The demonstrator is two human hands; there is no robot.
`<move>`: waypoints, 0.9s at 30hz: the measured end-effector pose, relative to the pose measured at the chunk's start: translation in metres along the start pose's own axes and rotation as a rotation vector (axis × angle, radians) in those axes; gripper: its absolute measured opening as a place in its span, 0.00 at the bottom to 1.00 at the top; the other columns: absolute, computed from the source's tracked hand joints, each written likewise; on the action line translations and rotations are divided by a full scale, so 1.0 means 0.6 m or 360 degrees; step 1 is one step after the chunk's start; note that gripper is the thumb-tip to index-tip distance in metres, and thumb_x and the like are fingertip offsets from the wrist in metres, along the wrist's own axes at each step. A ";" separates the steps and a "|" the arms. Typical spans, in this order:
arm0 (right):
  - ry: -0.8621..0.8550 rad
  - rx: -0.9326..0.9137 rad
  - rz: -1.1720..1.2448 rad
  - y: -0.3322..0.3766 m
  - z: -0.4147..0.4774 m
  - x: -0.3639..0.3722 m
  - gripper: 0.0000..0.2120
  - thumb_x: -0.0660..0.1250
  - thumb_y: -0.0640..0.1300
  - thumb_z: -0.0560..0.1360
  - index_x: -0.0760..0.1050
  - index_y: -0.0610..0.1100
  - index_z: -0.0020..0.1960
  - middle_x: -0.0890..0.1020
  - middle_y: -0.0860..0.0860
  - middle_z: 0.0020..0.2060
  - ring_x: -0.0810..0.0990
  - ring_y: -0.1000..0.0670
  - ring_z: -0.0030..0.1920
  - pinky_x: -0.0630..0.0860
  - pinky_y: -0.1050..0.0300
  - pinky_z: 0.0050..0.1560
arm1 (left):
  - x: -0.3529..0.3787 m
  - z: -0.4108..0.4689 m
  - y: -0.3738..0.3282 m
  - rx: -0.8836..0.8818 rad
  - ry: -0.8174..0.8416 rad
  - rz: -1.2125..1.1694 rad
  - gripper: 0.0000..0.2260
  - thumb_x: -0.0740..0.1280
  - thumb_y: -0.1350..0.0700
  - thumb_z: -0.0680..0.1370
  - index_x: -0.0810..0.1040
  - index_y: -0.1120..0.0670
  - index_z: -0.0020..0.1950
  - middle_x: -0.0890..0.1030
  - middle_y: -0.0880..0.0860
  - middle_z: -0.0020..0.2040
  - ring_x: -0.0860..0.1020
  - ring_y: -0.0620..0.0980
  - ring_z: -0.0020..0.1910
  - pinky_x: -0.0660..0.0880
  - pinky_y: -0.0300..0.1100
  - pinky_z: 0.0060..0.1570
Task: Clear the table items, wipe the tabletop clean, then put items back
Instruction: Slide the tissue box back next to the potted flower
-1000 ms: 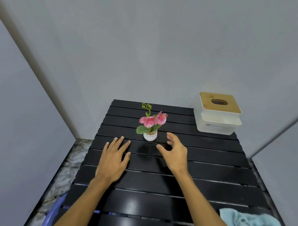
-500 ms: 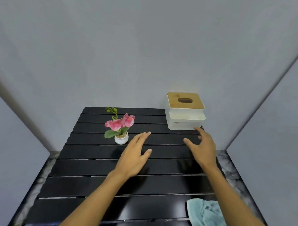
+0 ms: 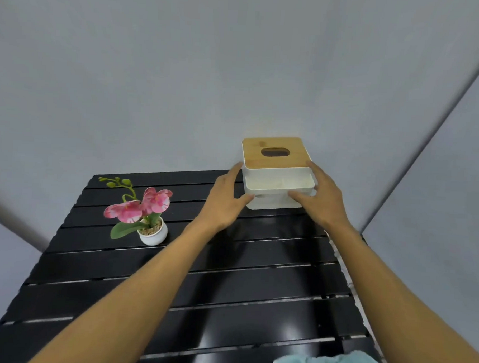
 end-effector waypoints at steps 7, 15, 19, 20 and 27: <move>0.0042 0.0064 0.0127 -0.020 0.004 0.011 0.34 0.70 0.46 0.73 0.58 0.54 0.74 0.71 0.50 0.68 0.72 0.47 0.62 0.69 0.57 0.61 | 0.029 0.019 0.002 -0.0019 0.0033 -0.0204 0.33 0.68 0.53 0.77 0.53 0.38 0.74 0.73 0.50 0.69 0.77 0.56 0.58 0.75 0.55 0.60; 0.0035 0.0087 0.0210 -0.001 -0.031 0.028 0.30 0.69 0.45 0.75 0.61 0.56 0.73 0.75 0.54 0.60 0.77 0.50 0.55 0.71 0.63 0.56 | 0.018 -0.028 0.020 -0.0032 -0.0227 -0.0433 0.30 0.67 0.57 0.77 0.59 0.34 0.72 0.77 0.48 0.63 0.80 0.48 0.51 0.76 0.44 0.57; 0.0072 0.0084 0.0240 0.023 -0.056 0.054 0.30 0.68 0.44 0.75 0.61 0.57 0.73 0.78 0.52 0.59 0.78 0.51 0.54 0.69 0.78 0.44 | -0.009 -0.060 0.039 -0.0065 -0.0317 -0.0439 0.30 0.67 0.59 0.77 0.61 0.35 0.72 0.78 0.47 0.60 0.80 0.44 0.50 0.75 0.35 0.53; 0.0091 0.0089 0.0255 0.028 -0.061 0.060 0.30 0.68 0.43 0.75 0.60 0.57 0.73 0.78 0.51 0.60 0.78 0.51 0.55 0.69 0.79 0.43 | -0.017 -0.067 0.045 -0.0073 -0.0336 -0.0448 0.29 0.67 0.59 0.77 0.61 0.36 0.72 0.78 0.47 0.59 0.80 0.43 0.49 0.74 0.33 0.51; 0.0194 0.0133 0.0332 0.069 -0.096 0.098 0.30 0.67 0.41 0.76 0.61 0.57 0.73 0.78 0.51 0.62 0.77 0.54 0.56 0.70 0.79 0.41 | -0.065 -0.111 0.071 -0.0075 -0.0363 -0.0450 0.29 0.65 0.62 0.77 0.62 0.41 0.73 0.77 0.48 0.60 0.80 0.42 0.49 0.74 0.29 0.49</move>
Point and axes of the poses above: each hand's wrist, its own z-axis towards the middle knuckle, its own x-axis out of the palm, y = z × x, the point moved 2 cm from there along z, towards the middle knuckle
